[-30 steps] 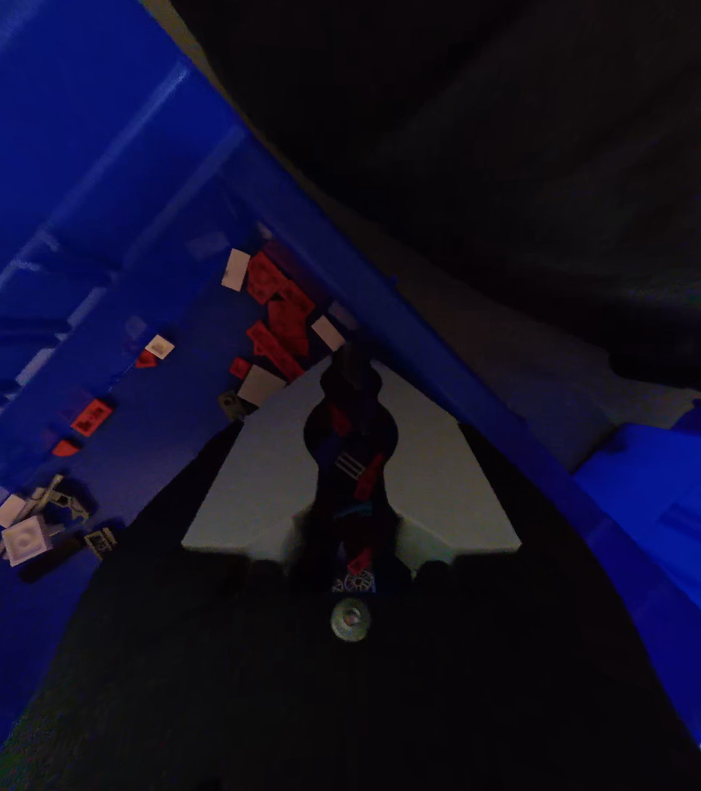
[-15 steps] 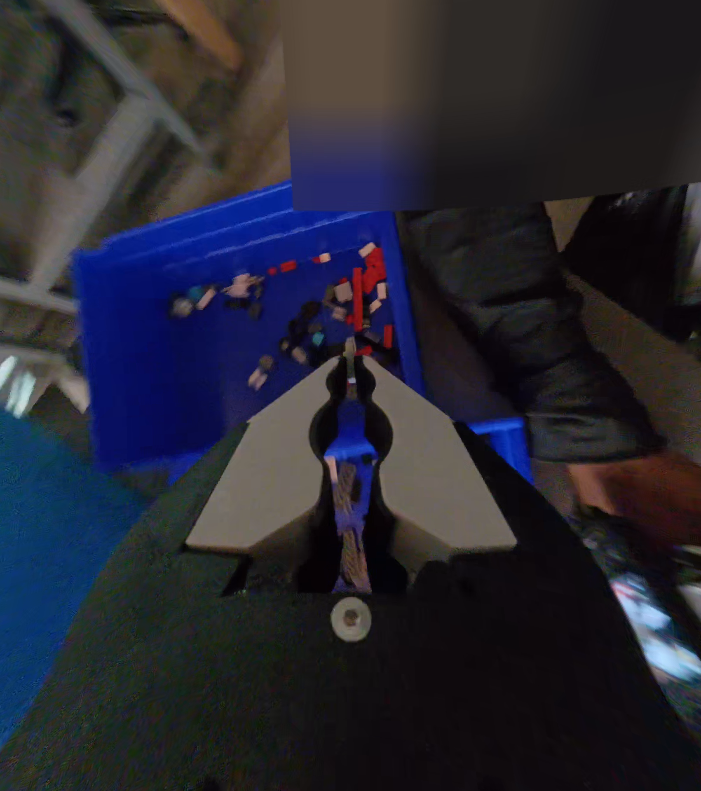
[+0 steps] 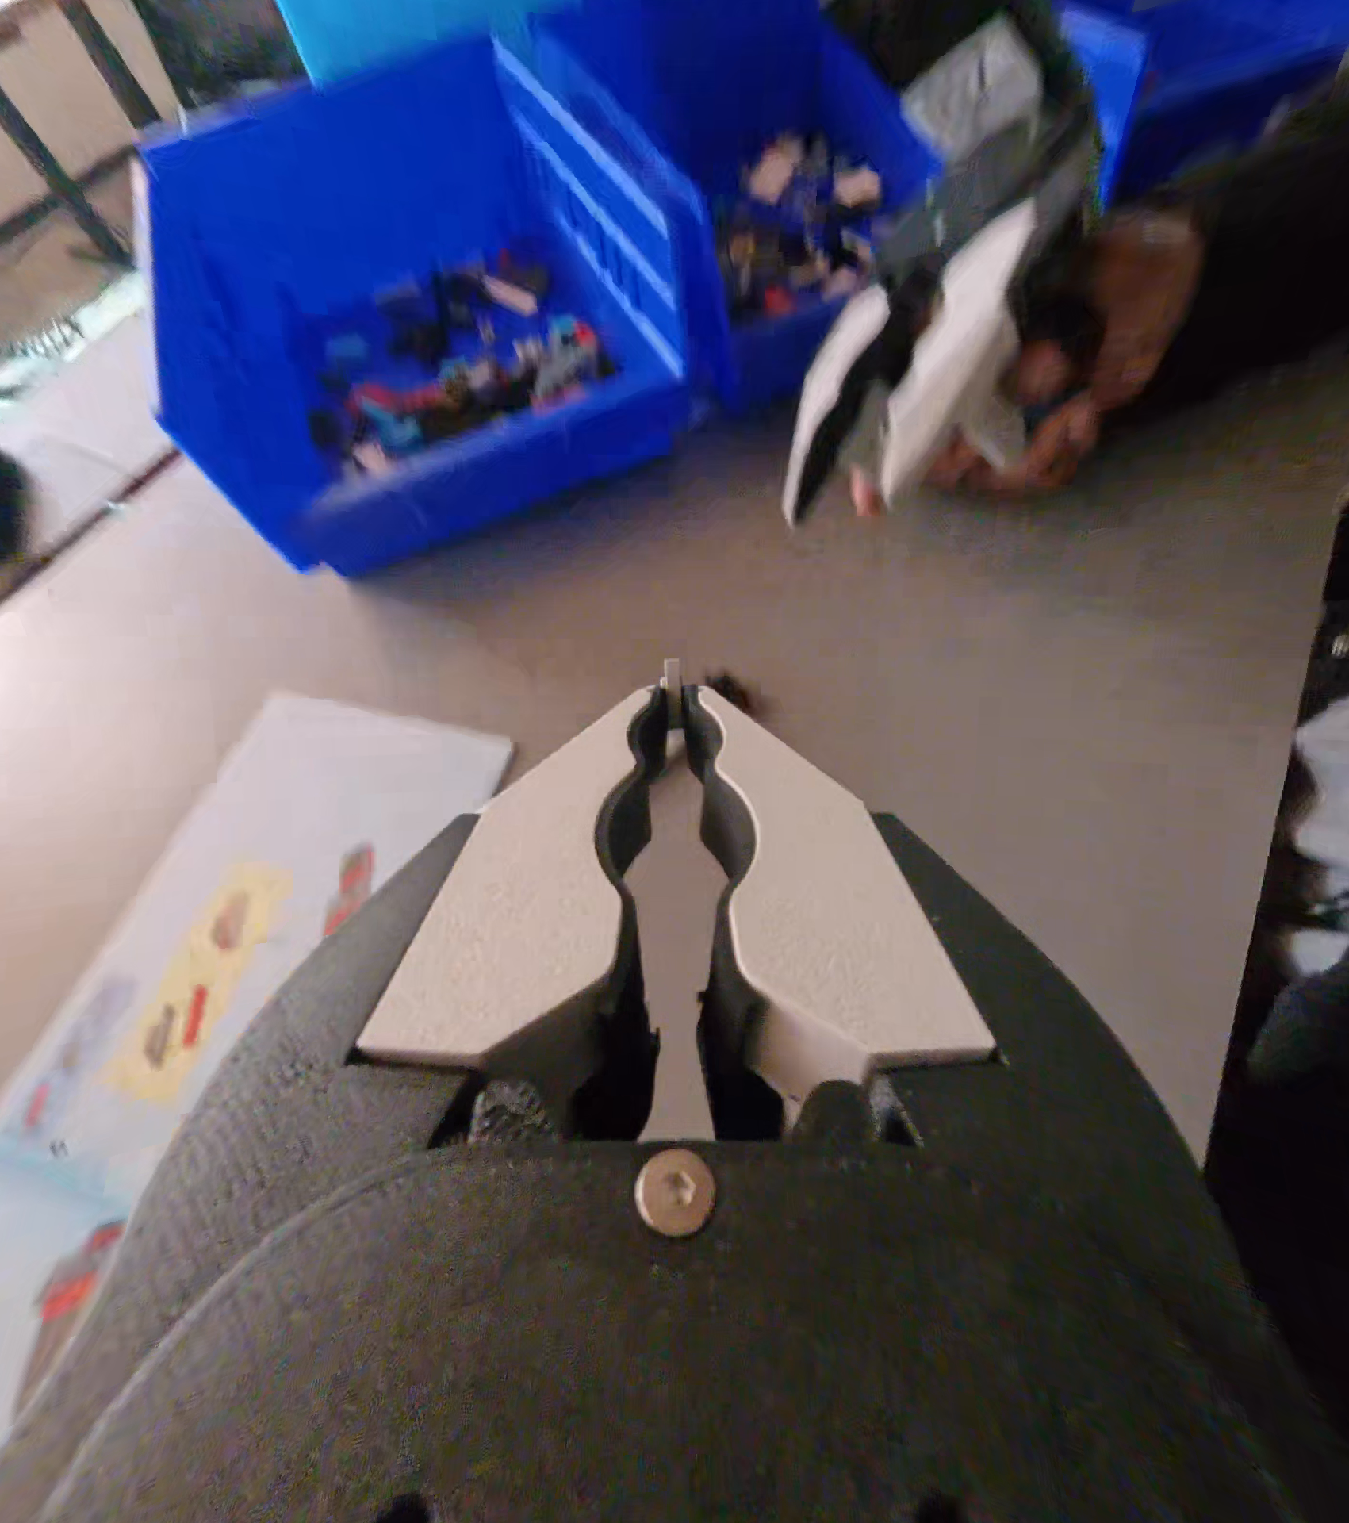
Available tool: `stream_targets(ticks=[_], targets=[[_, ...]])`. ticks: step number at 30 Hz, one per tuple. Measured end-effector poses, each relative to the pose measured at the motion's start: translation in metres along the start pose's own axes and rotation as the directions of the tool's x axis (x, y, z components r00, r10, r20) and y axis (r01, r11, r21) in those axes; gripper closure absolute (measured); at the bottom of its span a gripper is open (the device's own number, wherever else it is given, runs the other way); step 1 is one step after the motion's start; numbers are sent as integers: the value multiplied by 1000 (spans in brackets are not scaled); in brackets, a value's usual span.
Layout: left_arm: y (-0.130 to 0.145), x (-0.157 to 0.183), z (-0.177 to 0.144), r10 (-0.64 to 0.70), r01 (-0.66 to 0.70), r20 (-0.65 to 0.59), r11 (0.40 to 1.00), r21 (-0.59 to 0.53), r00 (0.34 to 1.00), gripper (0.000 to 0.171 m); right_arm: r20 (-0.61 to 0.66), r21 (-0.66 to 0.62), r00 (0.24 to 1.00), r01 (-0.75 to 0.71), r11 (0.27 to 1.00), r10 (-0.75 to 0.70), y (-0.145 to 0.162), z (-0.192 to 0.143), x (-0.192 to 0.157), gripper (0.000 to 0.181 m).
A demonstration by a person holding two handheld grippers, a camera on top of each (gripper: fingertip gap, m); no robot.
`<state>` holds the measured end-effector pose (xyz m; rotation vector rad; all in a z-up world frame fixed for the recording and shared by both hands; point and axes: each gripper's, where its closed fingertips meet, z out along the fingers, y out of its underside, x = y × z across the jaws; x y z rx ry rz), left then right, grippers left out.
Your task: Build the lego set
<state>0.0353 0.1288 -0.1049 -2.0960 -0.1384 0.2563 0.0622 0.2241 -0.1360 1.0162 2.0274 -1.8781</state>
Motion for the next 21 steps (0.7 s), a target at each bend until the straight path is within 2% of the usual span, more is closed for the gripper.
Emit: stream_targets(ticks=[2, 5, 8, 11, 16, 19, 21], targets=[[29, 8, 3, 63, -65, -37, 996, -58, 997, 169, -40, 25, 999, -14, 1000, 15, -8, 8, 9, 141], [52, 7, 18, 221, -233, -105, 964, -125, 970, 169, -84, 39, 996, -31, 999, 34, -15, 27, 18, 141], [67, 1, 36, 325, -345, -158, 930, -128, 933, 169, -103, 41, 993, -49, 998, 53, -20, 47, 22, 141], [76, -2, 44, 357, -381, -189, 918, -109, 915, 166, -119, 51, 990, -65, 997, 71, -26, 62, 28, 140], [76, -5, 32, 260, -269, -163, 962, -37, 952, 143, -124, 50, 987, -97, 994, 102, -35, 77, 40, 140], [68, -21, 7, 94, -90, -91, 995, 47, 991, 138, -124, 55, 984, -120, 991, 126, -39, 80, 46, 140], [68, -38, -18, -49, 53, -44, 993, 105, 998, 138, -123, 58, 983, -133, 989, 140, -40, 81, 49, 140]])
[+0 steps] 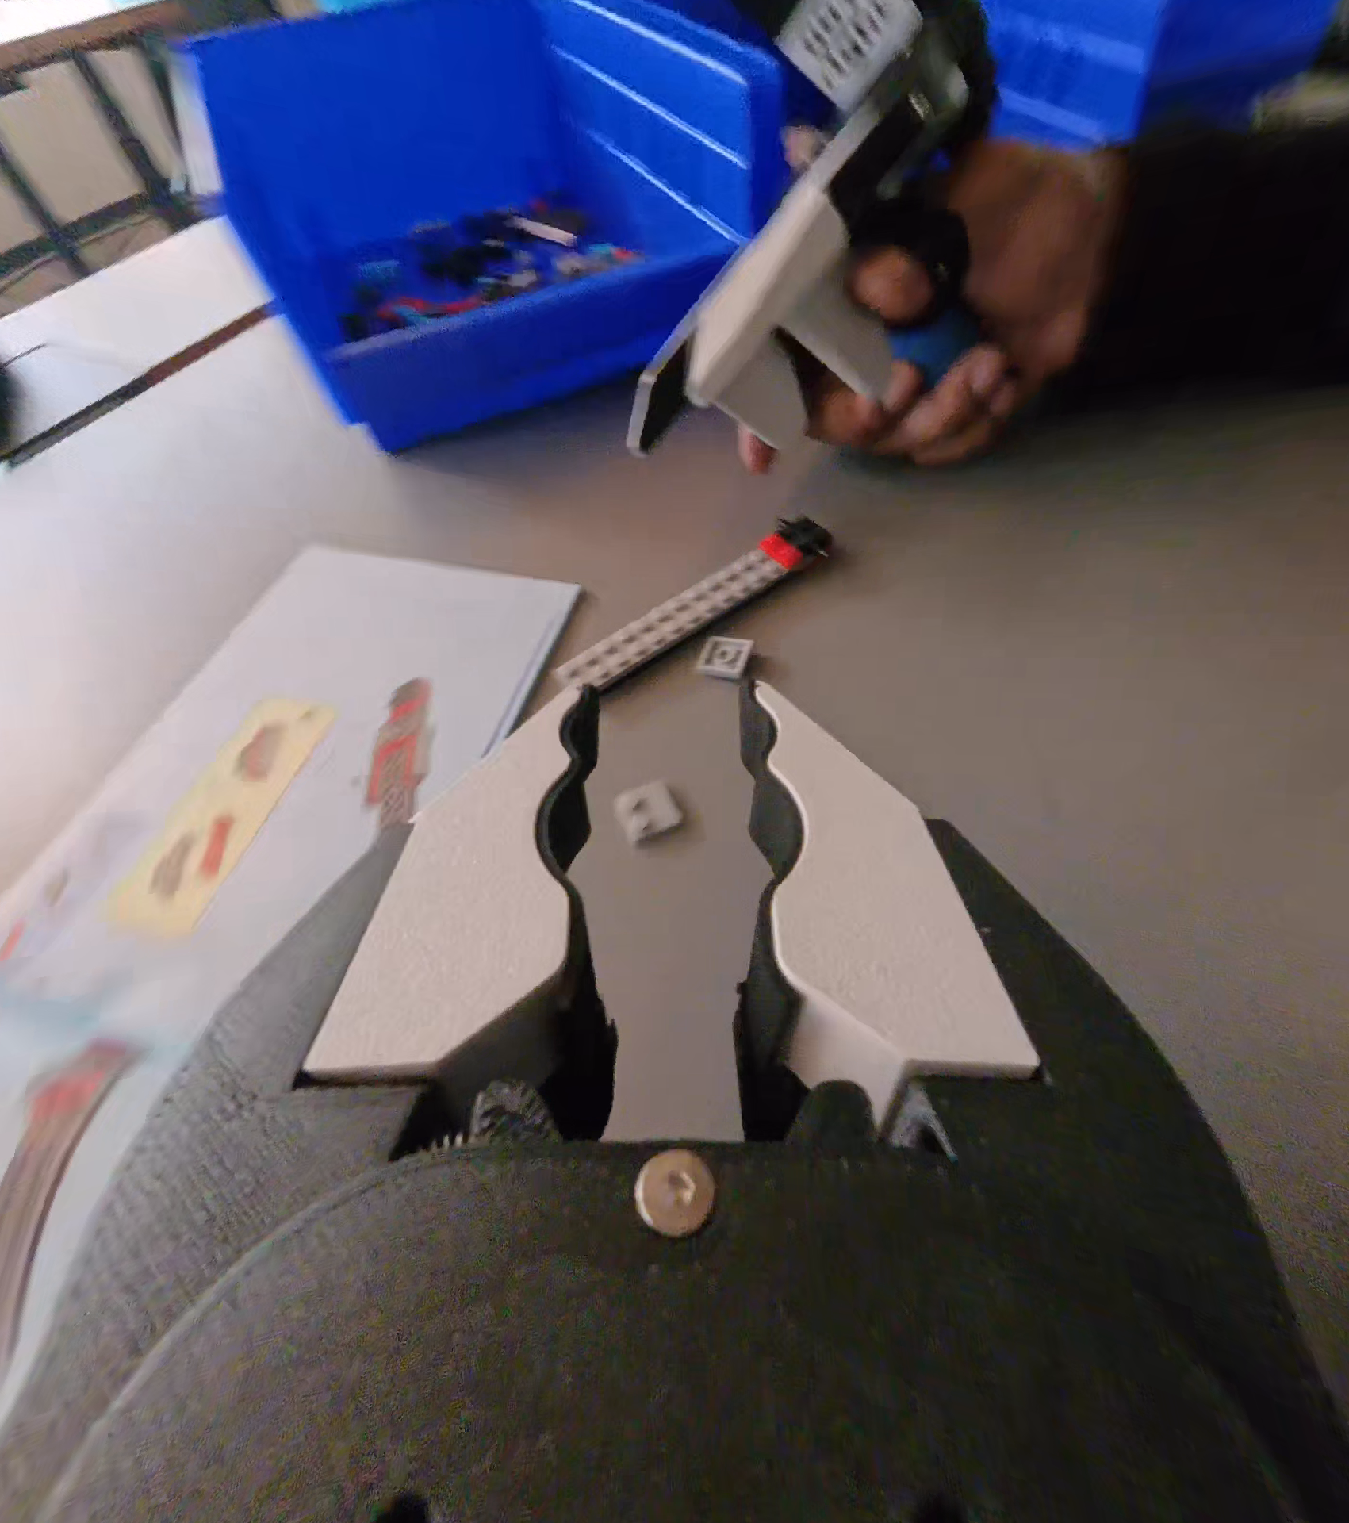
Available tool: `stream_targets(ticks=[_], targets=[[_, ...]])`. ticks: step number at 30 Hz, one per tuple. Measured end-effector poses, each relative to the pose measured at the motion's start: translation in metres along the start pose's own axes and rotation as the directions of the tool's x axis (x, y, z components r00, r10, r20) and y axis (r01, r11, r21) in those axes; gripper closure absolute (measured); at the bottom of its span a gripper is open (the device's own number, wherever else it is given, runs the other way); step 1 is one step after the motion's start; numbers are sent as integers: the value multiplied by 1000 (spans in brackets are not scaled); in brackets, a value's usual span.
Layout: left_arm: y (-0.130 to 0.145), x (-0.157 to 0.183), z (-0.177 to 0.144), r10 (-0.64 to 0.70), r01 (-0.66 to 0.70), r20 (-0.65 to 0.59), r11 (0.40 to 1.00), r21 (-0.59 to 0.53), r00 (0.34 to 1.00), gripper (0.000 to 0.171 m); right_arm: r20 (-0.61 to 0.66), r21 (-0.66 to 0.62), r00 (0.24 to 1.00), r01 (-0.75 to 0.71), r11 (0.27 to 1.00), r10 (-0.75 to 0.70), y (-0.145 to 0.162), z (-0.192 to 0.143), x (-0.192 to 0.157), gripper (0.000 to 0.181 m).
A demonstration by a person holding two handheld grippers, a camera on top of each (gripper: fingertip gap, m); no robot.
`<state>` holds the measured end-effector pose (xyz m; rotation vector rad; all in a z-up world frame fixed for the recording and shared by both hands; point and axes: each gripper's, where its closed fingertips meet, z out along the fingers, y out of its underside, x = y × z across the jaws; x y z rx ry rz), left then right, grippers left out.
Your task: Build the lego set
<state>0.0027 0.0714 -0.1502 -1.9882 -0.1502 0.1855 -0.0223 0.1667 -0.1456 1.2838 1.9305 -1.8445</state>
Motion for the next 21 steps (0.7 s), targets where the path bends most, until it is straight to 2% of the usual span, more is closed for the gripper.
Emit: stream_targets(ticks=[2, 4, 7, 9, 11, 13, 15, 16, 17, 18, 19, 21], targets=[[1, -21, -33, -156, 151, 69, 986, 70, 985, 138, 3, -4, 1000, -13, 1000, 13, 0, 1, 1, 140], [5, -41, -74, -311, 291, 113, 943, 163, 944, 138, 6, -7, 1000, -20, 1000, 20, 0, 1, 2, 140], [24, -74, -143, -518, 467, 149, 839, 278, 842, 138, 9, -16, 1000, -21, 1000, 21, 1, 1, 1, 140], [47, -107, -197, -618, 536, 214, 774, 337, 757, 138, 12, -28, 1000, -23, 999, 23, 3, 3, 1, 140], [91, -148, -256, -675, 583, 347, 738, 340, 651, 137, 14, -40, 1000, -26, 999, 26, 4, 4, 1, 140], [157, -192, -323, -661, 630, 557, 721, 288, 503, 137, 12, -48, 999, -29, 998, 30, 5, 4, 1, 140], [228, -221, -393, -561, 708, 759, 679, 193, 330, 136, 10, -61, 999, -35, 998, 35, 7, 6, 2, 140], [260, -227, -426, -466, 768, 848, 630, 118, 253, 135, 9, -69, 999, -38, 997, 39, 8, 6, 2, 140], [279, -230, -451, -362, 814, 909, 579, 44, 208, 133, 7, -76, 999, -41, 996, 42, 9, 7, 3, 140], [278, -237, -459, -310, 817, 927, 576, 7, 211, 126, 5, -82, 999, -42, 996, 43, 10, 7, 3, 140], [260, -250, -451, -320, 775, 918, 632, 21, 235, 127, 3, -85, 999, -40, 996, 40, 10, 8, 3, 140], [206, -267, -401, -419, 657, 843, 746, 109, 337, 127, 1, -84, 1000, -30, 996, 30, 11, 7, 2, 140]])
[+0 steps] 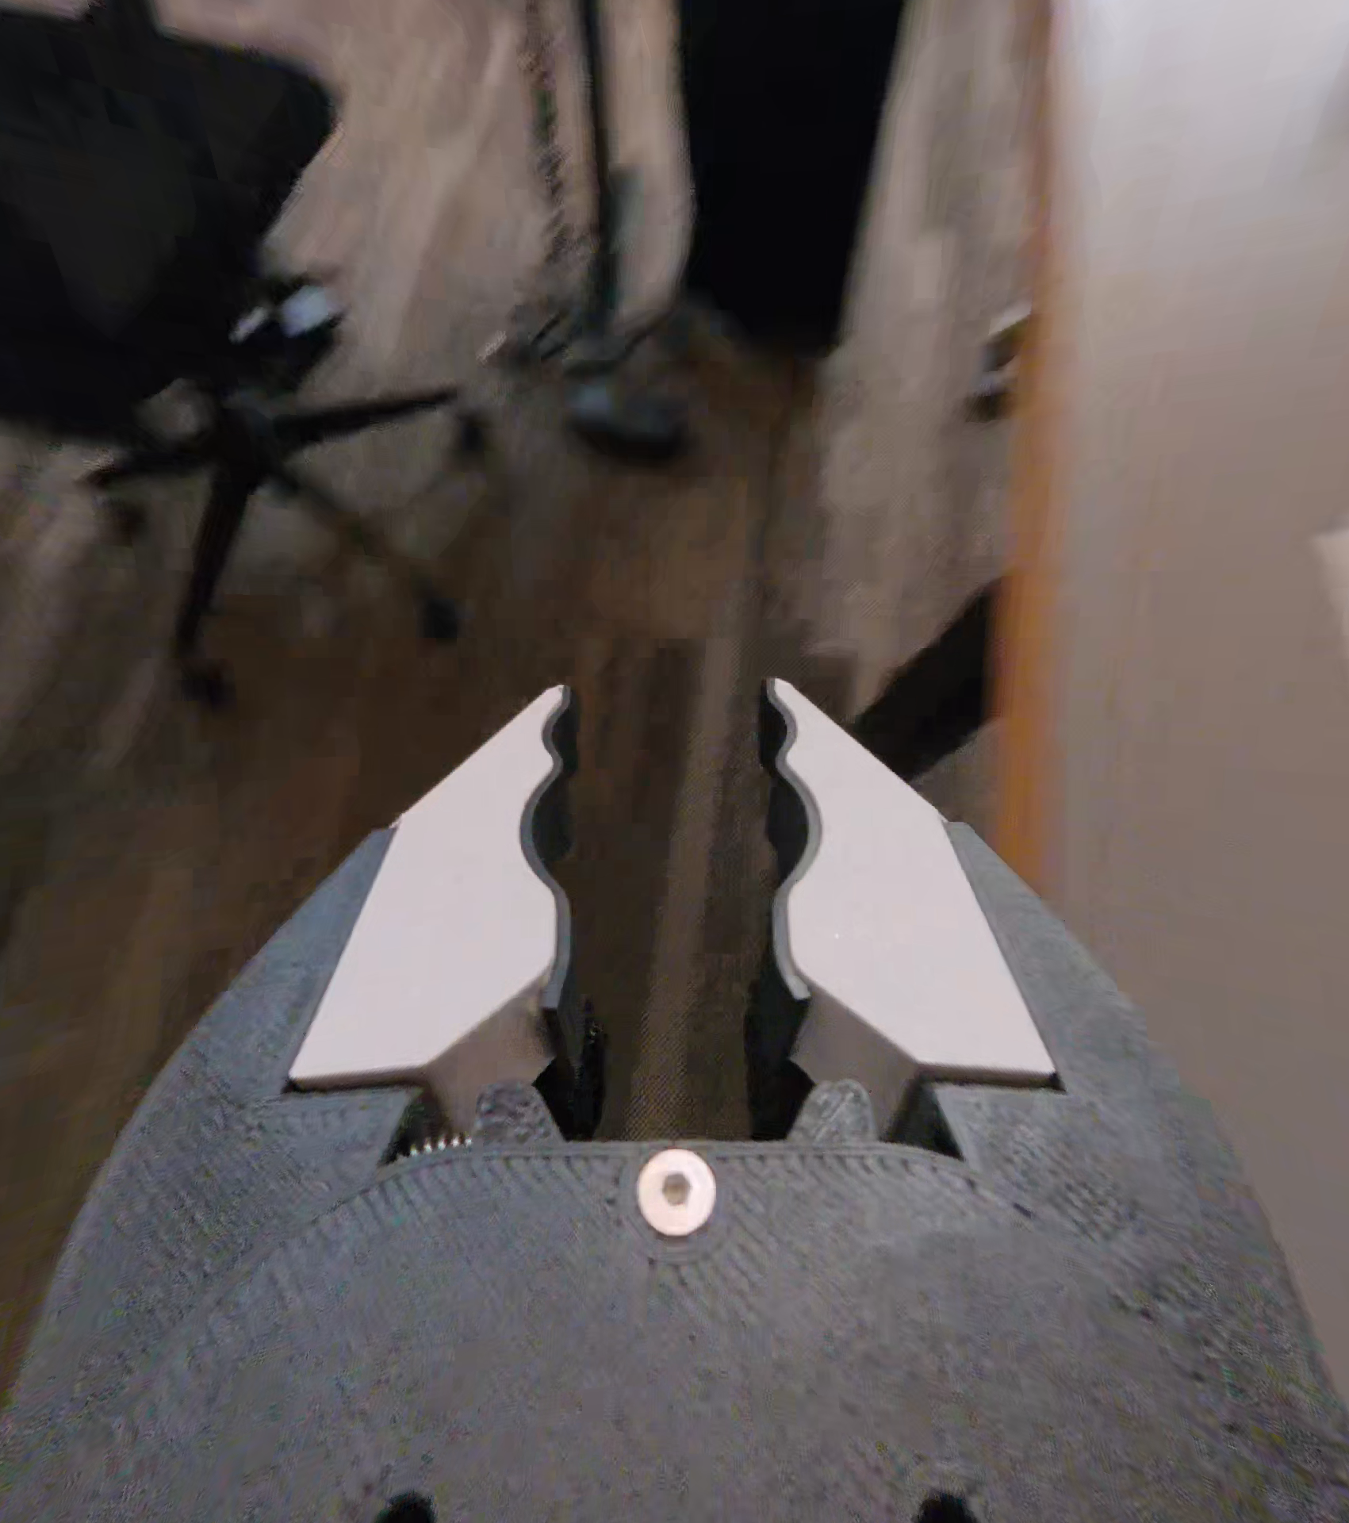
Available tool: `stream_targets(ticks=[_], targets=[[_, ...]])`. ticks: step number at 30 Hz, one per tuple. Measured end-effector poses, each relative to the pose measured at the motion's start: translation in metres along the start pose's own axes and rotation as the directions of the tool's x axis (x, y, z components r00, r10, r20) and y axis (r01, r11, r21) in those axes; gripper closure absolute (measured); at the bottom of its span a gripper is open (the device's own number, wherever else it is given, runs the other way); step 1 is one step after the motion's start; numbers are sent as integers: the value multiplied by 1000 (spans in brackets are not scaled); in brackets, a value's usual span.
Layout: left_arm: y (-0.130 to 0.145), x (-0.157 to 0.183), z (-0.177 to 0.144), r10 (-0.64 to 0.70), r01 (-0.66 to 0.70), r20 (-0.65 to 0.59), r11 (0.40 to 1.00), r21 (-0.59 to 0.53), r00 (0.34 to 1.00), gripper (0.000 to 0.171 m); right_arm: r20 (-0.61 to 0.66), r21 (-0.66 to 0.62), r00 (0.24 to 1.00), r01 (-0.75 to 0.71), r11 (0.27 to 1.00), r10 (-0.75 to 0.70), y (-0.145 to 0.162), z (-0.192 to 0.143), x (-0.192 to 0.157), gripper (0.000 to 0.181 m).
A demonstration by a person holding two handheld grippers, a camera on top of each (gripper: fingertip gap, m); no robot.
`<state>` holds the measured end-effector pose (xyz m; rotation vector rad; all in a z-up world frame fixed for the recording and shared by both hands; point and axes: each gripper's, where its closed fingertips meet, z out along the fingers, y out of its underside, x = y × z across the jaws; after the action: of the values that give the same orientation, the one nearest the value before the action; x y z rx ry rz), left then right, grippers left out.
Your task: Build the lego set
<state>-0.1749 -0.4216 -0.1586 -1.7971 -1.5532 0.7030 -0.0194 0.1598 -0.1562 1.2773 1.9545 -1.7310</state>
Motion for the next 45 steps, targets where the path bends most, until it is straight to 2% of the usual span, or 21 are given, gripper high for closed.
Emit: stream_targets(ticks=[3, 6, 9, 11, 12, 13, 15, 16, 17, 18, 23, 24, 25, 28, 31, 34, 36, 39, 41, 43, 45], targets=[[-48, 123, 4, 42, -3, -247, 988, 155, 968, 121, -10, 4, 1000, -8, 1000, 8, -1, 0, 2, 140], [-86, 231, -4, 115, -14, -365, 963, 268, 924, 119, -33, -11, 999, -1, 1000, 1, -2, 4, 3, 139], [-113, 300, 1, 15, 89, -394, 966, 244, 919, 115, 1, -41, 1000, -4, 999, 4, -5, 15, -10, 137], [-132, 355, -4, -137, 268, -535, 947, 176, 834, 92, 52, -33, 998, -35, 999, 36, -15, 22, -25, 136], [-141, 386, -13, -207, 356, -631, 927, 118, 748, 82, 81, -23, 995, -53, 998, 55, -21, 25, -32, 136], [-155, 419, -31, -271, 455, -747, 889, 48, 607, 72, 110, -11, 991, -72, 997, 72, -28, 28, -38, 136], [-191, 463, -84, -362, 660, -917, 732, -169, 166, 72, 155, 22, 982, -108, 994, 103, -42, 29, -45, 136], [-209, 472, -111, -365, 715, -928, 630, -302, -71, 72, 170, 40, 978, -129, 991, 121, -48, 28, -46, 136], [-222, 478, -136, -340, 722, -901, 547, -423, -270, 70, 183, 58, 973, -152, 987, 139, -54, 27, -46, 136], [-228, 487, -155, -324, 695, -859, 504, -512, -397, 67, 193, 75, 969, -172, 982, 155, -59, 26, -46, 136], [-233, 544, -224, -278, 508, -717, 548, -665, -639, 47, 202, 122, 964, -200, 972, 173, -70, 17, -40, 136], [-235, 547, -227, -272, 498, -709, 552, -668, -650, 46, 203, 126, 964, -200, 972, 172, -71, 15, -39, 136], [-236, 549, -225, -269, 519, -736, 562, -644, -622, 46, 204, 131, 964, -199, 971, 171, -72, 13, -38, 136], [-241, 542, -209, -284, 523, -701, 500, -691, -654, 47, 204, 150, 964, -203, 968, 171, -75, 8, -34, 137], [-235, 556, -195, -322, 549, -755, 534, -643, -571, 48, 197, 158, 965, -206, 966, 174, -75, 6, -30, 137], [-231, 571, -201, -343, 476, -708, 554, -683, -617, 47, 191, 148, 967, -199, 969, 170, -71, 6, -28, 137], [-236, 568, -201, -317, 508, -739, 565, -650, -595, 47, 188, 141, 967, -200, 970, 173, -69, 7, -26, 137], [-241, 556, -195, -298, 538, -741, 534, -652, -602, 49, 184, 132, 966, -207, 969, 181, -65, 7, -23, 136], [-234, 564, -186, -334, 542, -756, 541, -643, -564, 50, 172, 131, 968, -204, 970, 180, -63, 7, -20, 137], [-229, 573, -191, -357, 469, -695, 540, -699, -624, 49, 164, 126, 971, -197, 972, 176, -62, 8, -18, 136], [-232, 567, -193, -329, 506, -728, 548, -666, -601, 49, 156, 121, 973, -189, 974, 170, -60, 8, -17, 136]])
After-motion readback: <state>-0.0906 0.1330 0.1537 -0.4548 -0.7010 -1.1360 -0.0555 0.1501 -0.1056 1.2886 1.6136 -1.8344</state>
